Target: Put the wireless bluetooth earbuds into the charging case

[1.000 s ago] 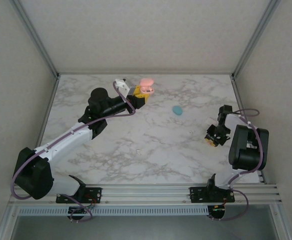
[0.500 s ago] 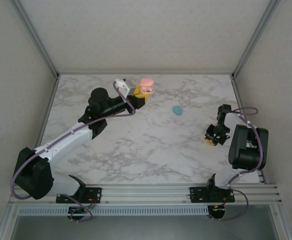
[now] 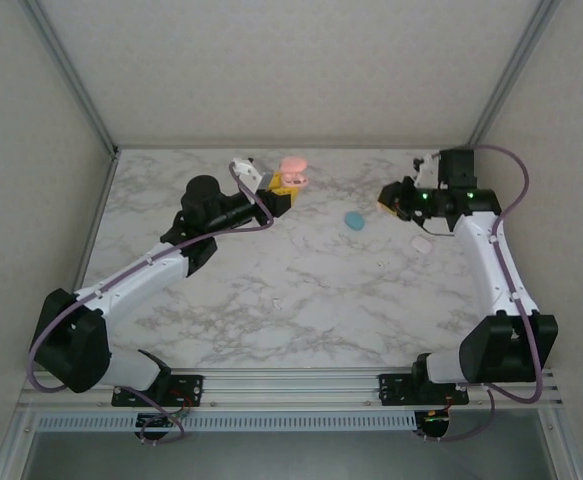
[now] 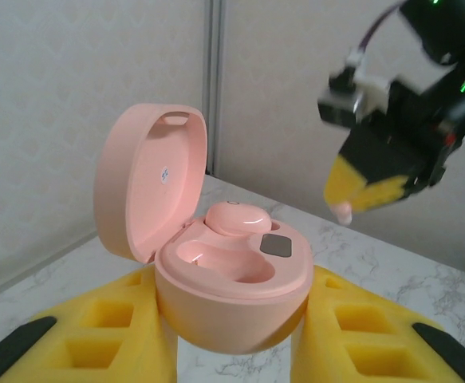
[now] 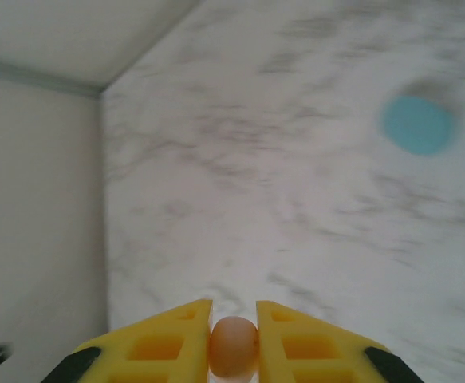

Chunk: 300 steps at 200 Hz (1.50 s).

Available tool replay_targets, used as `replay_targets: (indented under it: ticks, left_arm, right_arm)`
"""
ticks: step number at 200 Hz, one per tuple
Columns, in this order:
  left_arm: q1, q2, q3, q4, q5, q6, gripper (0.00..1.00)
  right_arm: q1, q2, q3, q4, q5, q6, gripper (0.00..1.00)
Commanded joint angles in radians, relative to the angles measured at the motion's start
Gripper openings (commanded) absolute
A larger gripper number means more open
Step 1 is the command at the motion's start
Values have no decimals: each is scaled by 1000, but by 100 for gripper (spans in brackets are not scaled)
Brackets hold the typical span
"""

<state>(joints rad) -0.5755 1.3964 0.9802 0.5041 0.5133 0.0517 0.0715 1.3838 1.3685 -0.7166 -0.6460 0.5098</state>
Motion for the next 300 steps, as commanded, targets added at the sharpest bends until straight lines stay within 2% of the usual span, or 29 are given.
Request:
replay_targets:
  ticks: [1,38,84,116,197,300]
  left_arm:
    - [-11,13,38,64,-10,-19,18]
    - [-14,26,33,87,1,-21,18]
    - [-28,45,28,118,8,6,18]
    - [-37,58,31,131,14,14,18]
    - [-45,46,35,106,16,42,18]
    - [-52,42,40,104,16,42,18]
  right_arm:
    - [70,-6,101,14,-170,21,19]
    - [172,-16,150,164,-217,105,20]
    - [288,13,185,290,-184,166,20]
    - [341,51,202,308,-138,173,20]
    - [397,110,206,386,-103,215,20]
    - [409,135,191,399,-28,229,20]
